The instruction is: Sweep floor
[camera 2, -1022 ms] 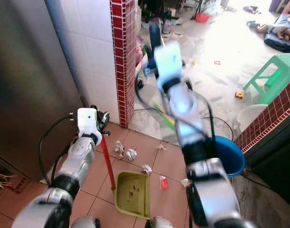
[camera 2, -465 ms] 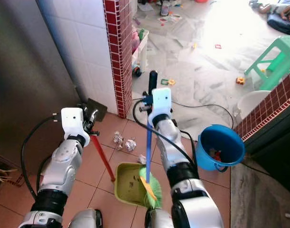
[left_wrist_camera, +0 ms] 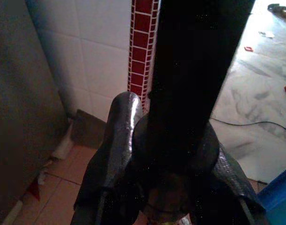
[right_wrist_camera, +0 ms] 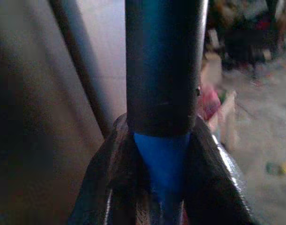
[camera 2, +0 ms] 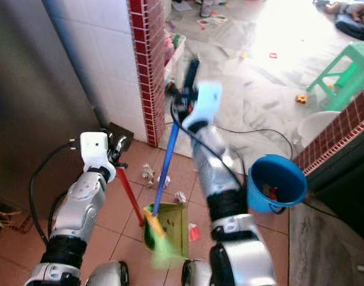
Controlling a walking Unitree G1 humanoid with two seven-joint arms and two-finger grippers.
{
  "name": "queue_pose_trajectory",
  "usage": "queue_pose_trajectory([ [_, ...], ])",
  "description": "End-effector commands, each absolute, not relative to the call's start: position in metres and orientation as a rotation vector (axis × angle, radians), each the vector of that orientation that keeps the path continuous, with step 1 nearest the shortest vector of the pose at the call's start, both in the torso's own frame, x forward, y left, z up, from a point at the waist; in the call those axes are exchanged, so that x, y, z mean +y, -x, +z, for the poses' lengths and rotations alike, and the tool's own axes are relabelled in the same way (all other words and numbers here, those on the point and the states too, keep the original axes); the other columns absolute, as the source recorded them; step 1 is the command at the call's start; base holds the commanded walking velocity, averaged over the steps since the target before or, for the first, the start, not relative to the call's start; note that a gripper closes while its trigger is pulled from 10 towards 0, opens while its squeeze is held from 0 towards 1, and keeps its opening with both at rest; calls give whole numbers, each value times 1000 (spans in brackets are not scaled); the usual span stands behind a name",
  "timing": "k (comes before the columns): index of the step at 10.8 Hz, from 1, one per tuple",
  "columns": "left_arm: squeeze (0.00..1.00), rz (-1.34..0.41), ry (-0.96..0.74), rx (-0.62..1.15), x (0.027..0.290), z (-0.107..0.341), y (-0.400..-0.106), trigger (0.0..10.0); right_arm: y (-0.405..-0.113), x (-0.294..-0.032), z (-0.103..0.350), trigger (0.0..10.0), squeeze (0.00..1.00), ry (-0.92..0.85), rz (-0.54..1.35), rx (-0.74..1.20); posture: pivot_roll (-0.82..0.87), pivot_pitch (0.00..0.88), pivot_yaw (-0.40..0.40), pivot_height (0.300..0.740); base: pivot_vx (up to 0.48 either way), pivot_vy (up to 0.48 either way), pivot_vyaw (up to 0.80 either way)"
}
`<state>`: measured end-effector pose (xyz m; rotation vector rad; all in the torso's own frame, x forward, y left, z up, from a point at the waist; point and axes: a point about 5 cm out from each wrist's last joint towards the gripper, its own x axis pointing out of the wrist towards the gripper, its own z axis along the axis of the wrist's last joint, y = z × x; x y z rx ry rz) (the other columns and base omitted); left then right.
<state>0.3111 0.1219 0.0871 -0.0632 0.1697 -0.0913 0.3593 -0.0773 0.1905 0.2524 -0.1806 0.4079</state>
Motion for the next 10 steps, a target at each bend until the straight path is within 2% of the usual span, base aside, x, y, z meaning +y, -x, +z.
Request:
queue_pose_trajectory([
  [1,0,-120,70,339,115,56,-300,10000,-358,-74,224,10000,0,-189,463,-338,1,145,-31,740,0,0,0],
  [3,0,-192,13,352,110,60,-299,10000,-360,-97,236,10000,0,-1,373,-437,-2,126,-40,740,0,0,0],
  [5,0,-272,-55,367,108,63,-293,10000,-358,-125,222,10000,0,97,239,-409,7,118,-46,740,0,0,0],
  [7,0,-314,-105,392,111,65,-285,10000,-352,-142,198,10000,0,202,120,-338,3,112,-42,740,0,0,0],
  [10,0,-305,-137,393,119,74,-279,10000,-348,-150,162,10000,0,181,7,-159,14,117,-43,740,0,0,0],
])
